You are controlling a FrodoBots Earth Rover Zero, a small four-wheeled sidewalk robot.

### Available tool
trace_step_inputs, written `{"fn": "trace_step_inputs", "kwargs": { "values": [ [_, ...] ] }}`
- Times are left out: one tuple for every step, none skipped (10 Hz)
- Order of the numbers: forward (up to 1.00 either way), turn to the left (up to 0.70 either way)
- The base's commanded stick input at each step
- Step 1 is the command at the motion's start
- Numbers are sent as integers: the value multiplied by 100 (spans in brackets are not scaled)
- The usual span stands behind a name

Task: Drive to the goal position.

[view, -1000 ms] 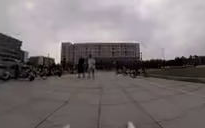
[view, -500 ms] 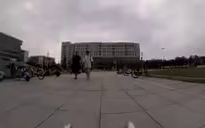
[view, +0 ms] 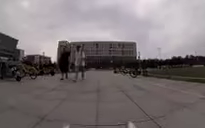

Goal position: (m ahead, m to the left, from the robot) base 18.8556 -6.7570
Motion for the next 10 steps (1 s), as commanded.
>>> {"fn": "trace_step_inputs", "kwargs": {
  "values": [
    [70,0],
    [70,0],
    [70,0],
    [70,0],
    [70,0],
    [70,0],
    [70,0],
    [70,0],
    [70,0],
    [70,0]
  ]
}}
